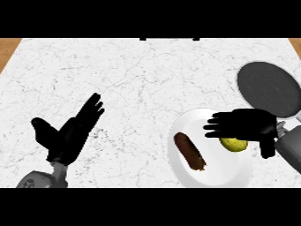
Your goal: Pick the pear from the plate and place it in the pan
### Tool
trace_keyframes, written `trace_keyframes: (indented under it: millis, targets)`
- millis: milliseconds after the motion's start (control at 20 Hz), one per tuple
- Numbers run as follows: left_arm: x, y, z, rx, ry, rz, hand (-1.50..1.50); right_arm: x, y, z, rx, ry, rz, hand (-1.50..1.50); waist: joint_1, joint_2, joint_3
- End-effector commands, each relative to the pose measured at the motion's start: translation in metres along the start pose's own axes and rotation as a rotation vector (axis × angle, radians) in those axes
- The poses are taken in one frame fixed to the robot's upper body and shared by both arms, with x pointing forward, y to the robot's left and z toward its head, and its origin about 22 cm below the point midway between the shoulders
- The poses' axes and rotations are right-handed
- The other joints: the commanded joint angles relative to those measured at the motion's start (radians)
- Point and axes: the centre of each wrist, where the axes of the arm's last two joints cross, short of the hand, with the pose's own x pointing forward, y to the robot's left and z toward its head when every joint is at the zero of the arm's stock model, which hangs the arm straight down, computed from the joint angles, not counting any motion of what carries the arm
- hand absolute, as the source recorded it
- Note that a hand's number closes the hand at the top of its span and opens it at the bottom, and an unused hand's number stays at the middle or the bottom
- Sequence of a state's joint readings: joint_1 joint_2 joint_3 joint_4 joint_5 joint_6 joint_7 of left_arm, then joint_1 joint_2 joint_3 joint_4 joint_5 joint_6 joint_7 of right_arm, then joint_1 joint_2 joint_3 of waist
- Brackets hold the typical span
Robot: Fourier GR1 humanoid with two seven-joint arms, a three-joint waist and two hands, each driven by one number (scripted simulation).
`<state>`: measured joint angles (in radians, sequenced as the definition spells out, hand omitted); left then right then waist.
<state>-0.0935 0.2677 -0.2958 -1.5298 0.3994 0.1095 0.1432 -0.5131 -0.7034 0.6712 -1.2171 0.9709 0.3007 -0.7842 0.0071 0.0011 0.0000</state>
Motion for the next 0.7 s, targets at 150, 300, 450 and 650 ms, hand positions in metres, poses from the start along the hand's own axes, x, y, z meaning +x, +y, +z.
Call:
trace_keyframes:
  millis: [150, 300, 450, 650]
  targets:
    - [0.019, 0.012, 0.005, -0.009, 0.019, 0.011, 0.0, -0.017, 0.002, -0.011, -0.003, -0.006, -0.002, -1.5, 0.0, -0.001, 0.0]
    - [0.003, 0.018, 0.007, -0.006, -0.002, 0.004, 0.0, -0.002, -0.002, -0.034, -0.008, -0.016, 0.013, 1.5, -0.003, -0.001, 0.0]
    - [-0.009, -0.001, 0.005, -0.004, 0.006, -0.009, 0.0, -0.022, 0.017, -0.036, -0.08, -0.066, 0.049, 1.5, 0.003, 0.001, 0.0]
    - [-0.007, -0.003, -0.005, 0.004, 0.001, -0.006, 0.0, -0.016, 0.036, -0.035, -0.144, -0.095, 0.118, 1.5, -0.004, 0.0, 0.0]
